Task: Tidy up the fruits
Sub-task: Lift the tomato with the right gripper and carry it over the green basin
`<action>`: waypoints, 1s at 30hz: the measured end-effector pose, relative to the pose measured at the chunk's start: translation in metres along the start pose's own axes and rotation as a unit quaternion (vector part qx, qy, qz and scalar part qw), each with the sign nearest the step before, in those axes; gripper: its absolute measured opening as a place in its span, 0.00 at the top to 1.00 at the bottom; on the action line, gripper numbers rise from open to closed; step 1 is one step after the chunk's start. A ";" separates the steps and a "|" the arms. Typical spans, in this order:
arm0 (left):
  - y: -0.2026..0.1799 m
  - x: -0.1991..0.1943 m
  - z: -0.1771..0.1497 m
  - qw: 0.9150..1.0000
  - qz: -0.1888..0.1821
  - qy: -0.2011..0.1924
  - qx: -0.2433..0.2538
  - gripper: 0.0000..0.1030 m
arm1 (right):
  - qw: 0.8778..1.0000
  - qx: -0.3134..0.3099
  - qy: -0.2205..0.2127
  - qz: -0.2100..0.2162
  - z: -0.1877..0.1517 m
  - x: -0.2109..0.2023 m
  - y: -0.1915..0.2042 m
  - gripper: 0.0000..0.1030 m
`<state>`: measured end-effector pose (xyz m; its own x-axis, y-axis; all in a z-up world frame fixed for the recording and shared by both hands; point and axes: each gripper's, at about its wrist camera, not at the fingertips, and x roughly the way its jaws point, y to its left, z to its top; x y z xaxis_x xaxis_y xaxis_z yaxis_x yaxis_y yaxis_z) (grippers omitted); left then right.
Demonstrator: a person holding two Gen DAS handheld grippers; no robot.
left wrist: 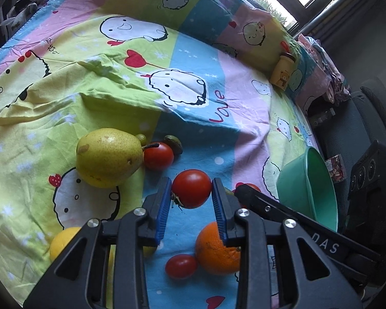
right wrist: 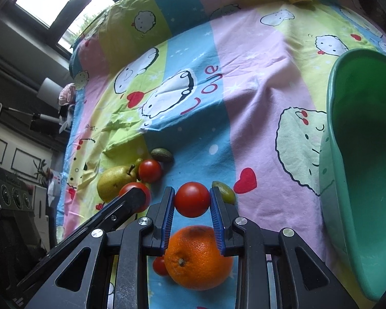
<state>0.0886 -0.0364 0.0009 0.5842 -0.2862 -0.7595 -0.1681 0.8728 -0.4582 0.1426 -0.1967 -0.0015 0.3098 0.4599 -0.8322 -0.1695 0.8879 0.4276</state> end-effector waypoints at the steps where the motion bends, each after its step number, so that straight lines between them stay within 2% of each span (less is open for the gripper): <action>1: -0.002 -0.002 0.000 1.000 -0.002 -0.005 0.002 0.69 | 1.000 0.002 -0.003 0.000 0.000 -0.002 0.000 0.71; 18: -0.031 -0.032 -0.007 0.995 -0.020 -0.079 0.057 0.69 | 0.998 0.021 -0.058 0.012 -0.001 -0.034 -0.006 0.71; 30: -0.060 -0.047 -0.014 0.988 -0.067 -0.108 0.087 0.69 | 0.994 0.044 -0.102 0.004 -0.003 -0.061 -0.019 0.71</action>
<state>0.0605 -0.0805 0.0578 0.7515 -0.3291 -0.5719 0.0506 0.8929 -0.4474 0.1247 -0.2418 0.0397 0.4930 0.4517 -0.7436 -0.0925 0.8770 0.4714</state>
